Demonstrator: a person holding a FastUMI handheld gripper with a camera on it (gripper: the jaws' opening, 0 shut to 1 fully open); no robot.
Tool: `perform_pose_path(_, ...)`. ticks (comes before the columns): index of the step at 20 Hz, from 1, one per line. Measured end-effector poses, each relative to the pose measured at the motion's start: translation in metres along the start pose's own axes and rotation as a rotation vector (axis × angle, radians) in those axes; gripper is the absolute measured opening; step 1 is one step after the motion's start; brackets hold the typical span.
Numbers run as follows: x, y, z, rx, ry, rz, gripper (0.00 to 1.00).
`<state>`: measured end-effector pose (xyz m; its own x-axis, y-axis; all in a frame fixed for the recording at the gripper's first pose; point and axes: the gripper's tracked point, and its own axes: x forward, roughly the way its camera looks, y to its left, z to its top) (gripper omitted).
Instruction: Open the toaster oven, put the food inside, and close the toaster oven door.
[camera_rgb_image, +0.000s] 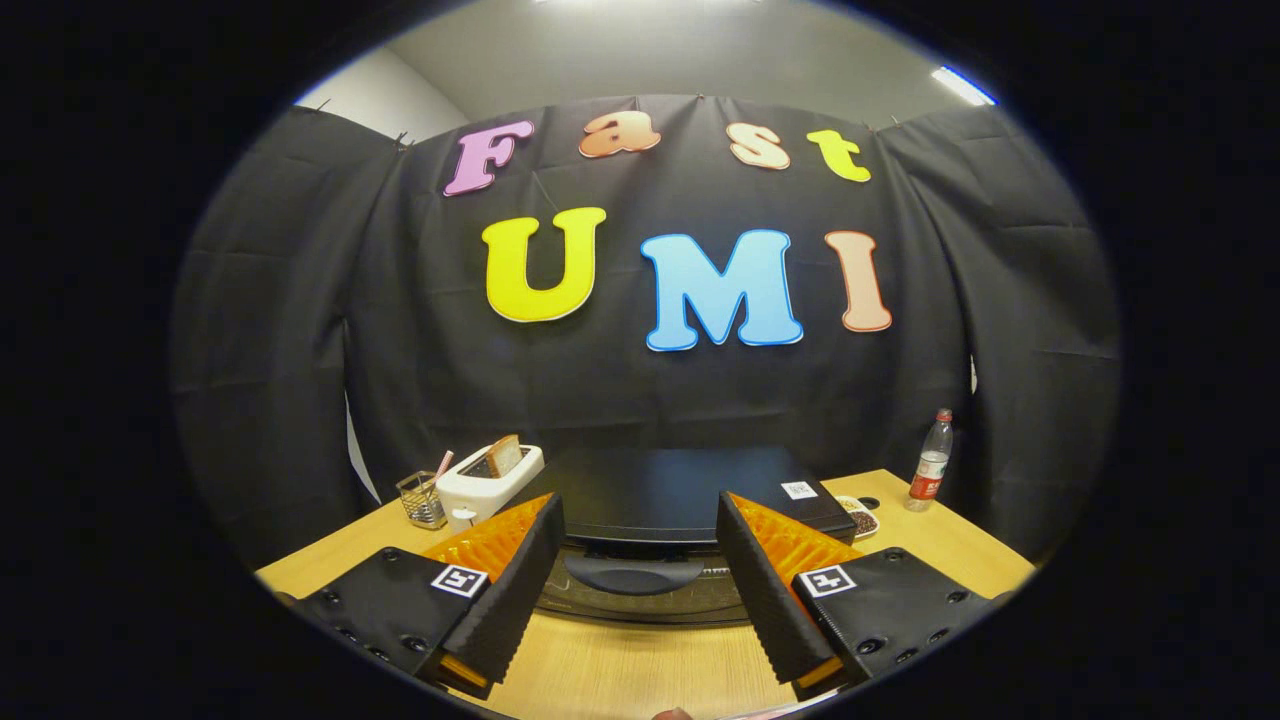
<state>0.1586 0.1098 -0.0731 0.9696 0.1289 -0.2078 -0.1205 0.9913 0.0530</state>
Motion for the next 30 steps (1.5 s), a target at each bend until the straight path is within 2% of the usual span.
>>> perform_pose_path(8, 0.048, 0.008, -0.043, -0.027, 0.086, -0.01, 0.97)
perform_pose_path(15, 0.065, -0.001, -0.077, -0.022, 0.16, -0.066, 0.98)
perform_pose_path(17, 0.067, -0.002, -0.076, -0.004, 0.144, -0.073, 0.99)
perform_pose_path(30, 0.013, 0.004, -0.101, -0.015, 0.135, -0.035, 0.98)
